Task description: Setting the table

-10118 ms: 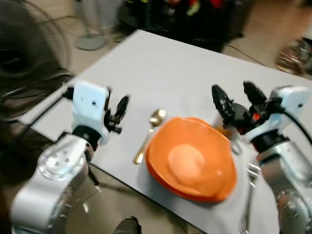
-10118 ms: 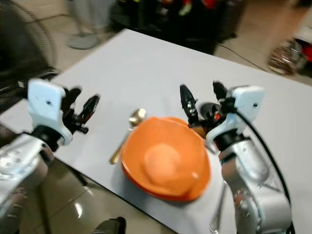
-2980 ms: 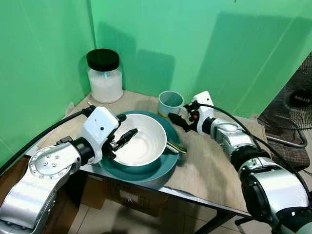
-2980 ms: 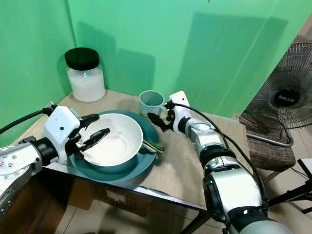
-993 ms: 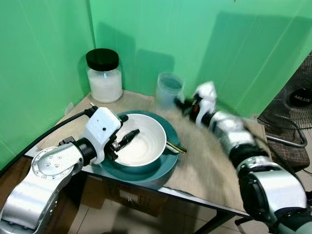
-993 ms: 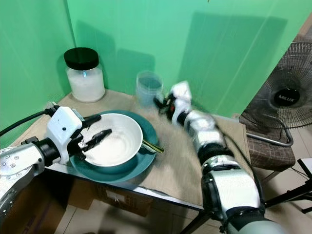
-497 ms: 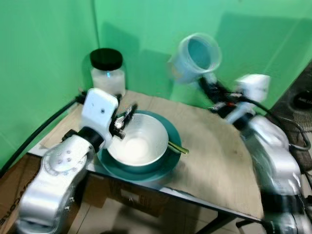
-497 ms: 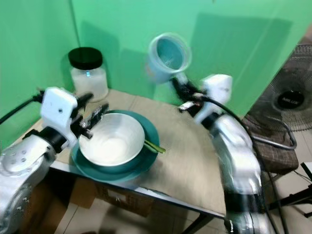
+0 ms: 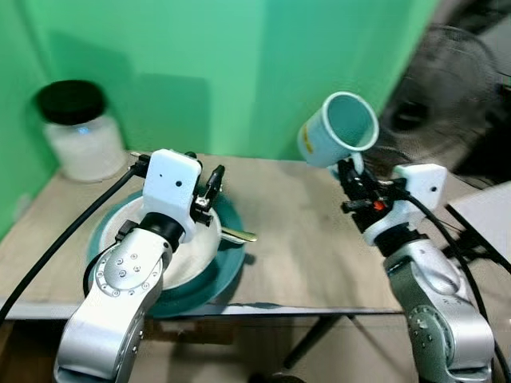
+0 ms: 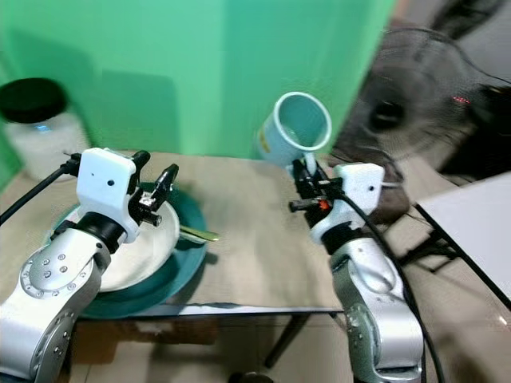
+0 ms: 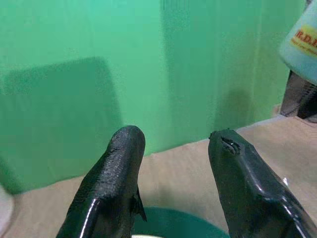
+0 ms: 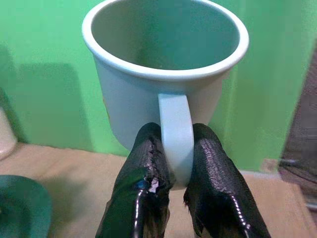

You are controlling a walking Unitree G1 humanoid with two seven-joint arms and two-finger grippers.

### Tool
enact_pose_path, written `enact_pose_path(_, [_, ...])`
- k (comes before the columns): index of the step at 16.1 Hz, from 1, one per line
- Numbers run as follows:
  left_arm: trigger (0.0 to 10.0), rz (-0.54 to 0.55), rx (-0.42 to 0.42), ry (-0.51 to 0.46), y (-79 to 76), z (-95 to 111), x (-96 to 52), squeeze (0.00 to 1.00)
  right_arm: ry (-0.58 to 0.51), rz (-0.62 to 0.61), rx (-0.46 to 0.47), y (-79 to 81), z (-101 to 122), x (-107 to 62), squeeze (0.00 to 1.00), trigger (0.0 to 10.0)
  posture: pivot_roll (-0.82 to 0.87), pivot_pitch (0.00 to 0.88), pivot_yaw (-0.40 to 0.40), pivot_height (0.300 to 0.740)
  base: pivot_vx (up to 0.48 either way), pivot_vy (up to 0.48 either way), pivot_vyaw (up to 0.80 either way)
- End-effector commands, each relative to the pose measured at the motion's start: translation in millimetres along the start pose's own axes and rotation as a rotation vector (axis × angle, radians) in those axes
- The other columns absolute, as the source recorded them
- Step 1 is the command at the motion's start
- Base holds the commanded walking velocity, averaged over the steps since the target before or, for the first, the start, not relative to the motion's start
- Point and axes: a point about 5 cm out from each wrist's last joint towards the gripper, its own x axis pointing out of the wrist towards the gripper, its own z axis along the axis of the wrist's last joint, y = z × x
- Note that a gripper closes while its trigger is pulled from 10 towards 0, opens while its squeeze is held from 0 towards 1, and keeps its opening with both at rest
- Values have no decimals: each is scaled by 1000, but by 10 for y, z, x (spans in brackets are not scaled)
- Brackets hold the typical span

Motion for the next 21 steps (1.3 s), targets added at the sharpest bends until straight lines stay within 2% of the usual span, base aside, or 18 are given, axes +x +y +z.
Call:
enact_pose_path(1, [10000, 29, 5, 7, 29, -17, 1, 0, -8, -37, -8, -16, 47, -23, 0, 10000, 23, 13, -109, 740, 0, 0, -800])
enact_pose_path(2, [10000, 57, 6, 3, 62, -2, 4, 0, 16, -92, 6, -64, 3, -23, 0, 10000, 25, 12, -111, 740, 0, 0, -800])
enact_pose_path(5, [10000, 62, 17, 7, 85, -6, 14, 0, 37, -146, -10, -98, -35, -6, 0, 10000, 34, 11, -92, 740, 0, 0, -800])
enact_pose_path(8, [10000, 90, -24, 16, 169, -41, 7, 0, 55, -168, -29, -88, -75, -27, 0, 10000, 46, 13, -62, 740, 0, 0, -800])
enact_pose_path(12, [10000, 120, -25, 35, 337, -86, -27, 0, 74, -175, -59, -45, -117, -60, 0, 10000, 52, 16, -18, 740, 0, 0, -800])
enact_pose_path(21, [10000, 105, -14, 11, 296, -43, -12, 0, 98, -161, -63, -6, -190, -52, 0, 10000, 56, 17, -22, 740, 0, 0, -800])
